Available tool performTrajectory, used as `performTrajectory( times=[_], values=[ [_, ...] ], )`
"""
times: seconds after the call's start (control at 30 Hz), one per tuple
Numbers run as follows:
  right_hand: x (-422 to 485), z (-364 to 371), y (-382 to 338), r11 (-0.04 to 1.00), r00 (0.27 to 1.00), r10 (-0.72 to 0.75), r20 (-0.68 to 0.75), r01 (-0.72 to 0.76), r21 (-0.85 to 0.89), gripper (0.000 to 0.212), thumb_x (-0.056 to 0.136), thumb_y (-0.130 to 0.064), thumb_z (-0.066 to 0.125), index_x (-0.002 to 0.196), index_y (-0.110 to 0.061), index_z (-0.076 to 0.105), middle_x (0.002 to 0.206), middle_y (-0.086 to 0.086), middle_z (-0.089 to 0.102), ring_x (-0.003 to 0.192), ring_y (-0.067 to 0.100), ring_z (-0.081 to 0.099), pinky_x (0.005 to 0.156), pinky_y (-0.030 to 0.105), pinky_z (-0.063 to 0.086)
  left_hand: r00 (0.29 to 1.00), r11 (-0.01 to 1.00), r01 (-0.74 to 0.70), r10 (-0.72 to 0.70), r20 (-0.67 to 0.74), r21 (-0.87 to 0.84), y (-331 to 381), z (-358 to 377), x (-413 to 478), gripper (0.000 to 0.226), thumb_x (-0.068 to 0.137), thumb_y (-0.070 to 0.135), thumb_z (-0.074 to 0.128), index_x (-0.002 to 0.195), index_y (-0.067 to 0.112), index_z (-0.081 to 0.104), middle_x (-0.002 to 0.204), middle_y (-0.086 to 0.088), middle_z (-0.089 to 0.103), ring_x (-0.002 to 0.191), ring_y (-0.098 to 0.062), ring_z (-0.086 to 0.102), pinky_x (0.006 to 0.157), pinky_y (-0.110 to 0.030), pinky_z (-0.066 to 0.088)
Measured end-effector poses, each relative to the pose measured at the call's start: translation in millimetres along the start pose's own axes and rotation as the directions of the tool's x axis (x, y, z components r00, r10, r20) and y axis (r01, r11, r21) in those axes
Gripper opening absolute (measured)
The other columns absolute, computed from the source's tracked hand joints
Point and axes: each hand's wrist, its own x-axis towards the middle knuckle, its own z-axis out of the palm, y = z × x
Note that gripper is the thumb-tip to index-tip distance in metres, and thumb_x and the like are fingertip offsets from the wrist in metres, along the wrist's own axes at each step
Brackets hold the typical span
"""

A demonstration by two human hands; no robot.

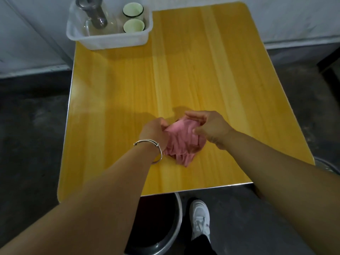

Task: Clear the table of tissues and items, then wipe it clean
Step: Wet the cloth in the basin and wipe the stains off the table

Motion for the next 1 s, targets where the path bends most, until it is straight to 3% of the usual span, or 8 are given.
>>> performTrajectory(
  times=[0.1, 0.23, 0.37, 0.5, 0.6, 0.7, 0.83, 1.0],
  values=[
    [6.5, -8.6, -6.6, 0.998, 0.999, 0.03, 0.016, -0.029, -0.062, 0.057, 0.077, 0.015, 0.06, 0.127, -0.011, 0.057, 0.126, 0.003, 0.06, 0.114, 0.012, 0.054, 0.093, 0.022, 0.047, 0.986, 0.974, -0.167, 0.169, 0.002, 0.15, 10.9, 4.2, 1.9, 0.029, 0.081, 0.02, 0.061, 0.11, 0.022, 0.054, 0.122, 0.0, 0.047, 0.116, -0.023, 0.041, 0.09, -0.033, 0.034],
    [11.4, -13.6, -13.9, 0.997, 0.997, 0.072, 0.04, -0.071, -0.044, 0.053, 0.076, 0.006, 0.067, 0.125, -0.012, 0.058, 0.108, -0.002, 0.058, 0.097, 0.009, 0.053, 0.061, 0.009, 0.046, 0.927, 0.853, -0.374, 0.328, 0.183, 0.363, 16.5, 20.2, -3.1, 0.046, 0.07, 0.046, 0.071, 0.107, 0.03, 0.05, 0.126, 0.009, 0.039, 0.118, -0.015, 0.034, 0.097, -0.032, 0.027],
    [15.8, -20.4, -12.4, 0.991, 0.99, 0.128, 0.055, -0.13, 0.039, 0.045, 0.081, 0.01, 0.058, 0.122, -0.008, 0.06, 0.119, 0.006, 0.061, 0.09, 0.013, 0.059, 0.057, 0.015, 0.049, 0.949, 0.96, -0.279, 0.275, 0.152, 0.006, 19.7, 14.1, 6.5, 0.022, 0.08, 0.022, 0.066, 0.101, 0.018, 0.063, 0.111, -0.001, 0.056, 0.093, -0.018, 0.055, 0.08, -0.028, 0.044],
    [12.8, -34.2, -15.9, 0.986, 0.981, 0.108, 0.159, -0.127, 0.112, 0.046, 0.084, 0.019, 0.043, 0.122, -0.004, 0.055, 0.102, 0.003, 0.062, 0.08, 0.01, 0.058, 0.065, 0.015, 0.051, 0.979, 0.969, -0.156, 0.177, 0.099, -0.19, 23.6, -9.2, 14.6, 0.01, 0.089, 0.017, 0.052, 0.084, 0.024, 0.057, 0.076, -0.001, 0.059, 0.063, -0.011, 0.049, 0.051, -0.016, 0.037],
    [7.5, -31.8, -23.5, 0.997, 0.971, 0.032, 0.239, -0.015, -0.073, 0.037, 0.083, 0.007, 0.059, 0.117, -0.007, 0.059, 0.099, 0.007, 0.058, 0.089, 0.017, 0.057, 0.077, 0.02, 0.045, 0.982, 0.954, -0.138, 0.167, 0.088, -0.267, 29.1, -24.2, 20.7, 0.015, 0.092, 0.019, 0.049, 0.077, 0.018, 0.053, 0.065, 0.003, 0.05, 0.06, -0.01, 0.042, 0.053, -0.023, 0.032],
    [8.5, -31.8, -36.2, 0.982, 0.983, -0.027, 0.183, 0.06, -0.176, 0.019, 0.085, -0.01, 0.065, 0.104, -0.012, 0.066, 0.106, 0.004, 0.059, 0.1, 0.017, 0.054, 0.079, 0.023, 0.039, 0.987, 0.939, -0.137, 0.157, 0.038, -0.314, 36.1, -31.7, 22.5, 0.023, 0.092, 0.025, 0.049, 0.077, 0.009, 0.057, 0.063, -0.002, 0.046, 0.059, -0.014, 0.039, 0.053, -0.025, 0.031],
    [8.3, -47.7, -50.1, 0.989, 0.965, 0.041, 0.258, -0.003, -0.146, 0.031, 0.087, -0.012, 0.063, 0.118, -0.012, 0.063, 0.109, -0.005, 0.06, 0.105, 0.004, 0.048, 0.074, 0.012, 0.037, 0.988, 0.934, -0.145, 0.155, 0.005, -0.326, 39.7, -44.4, 22.5, 0.02, 0.09, 0.027, 0.053, 0.074, 0.017, 0.059, 0.061, 0.002, 0.048, 0.055, -0.008, 0.04, 0.044, -0.01, 0.031],
    [9.6, -67.4, -65.3, 0.989, 0.975, 0.018, 0.223, 0.017, -0.15, 0.019, 0.078, -0.012, 0.072, 0.098, -0.013, 0.071, 0.104, 0.005, 0.069, 0.102, 0.013, 0.058, 0.081, 0.019, 0.042, 0.989, 0.923, -0.137, 0.147, 0.0, -0.36, 45.9, -54.0, 21.4, 0.028, 0.09, 0.028, 0.054, 0.064, 0.018, 0.057, 0.055, 0.005, 0.045, 0.053, -0.008, 0.04, 0.049, -0.017, 0.033]
  ],
)
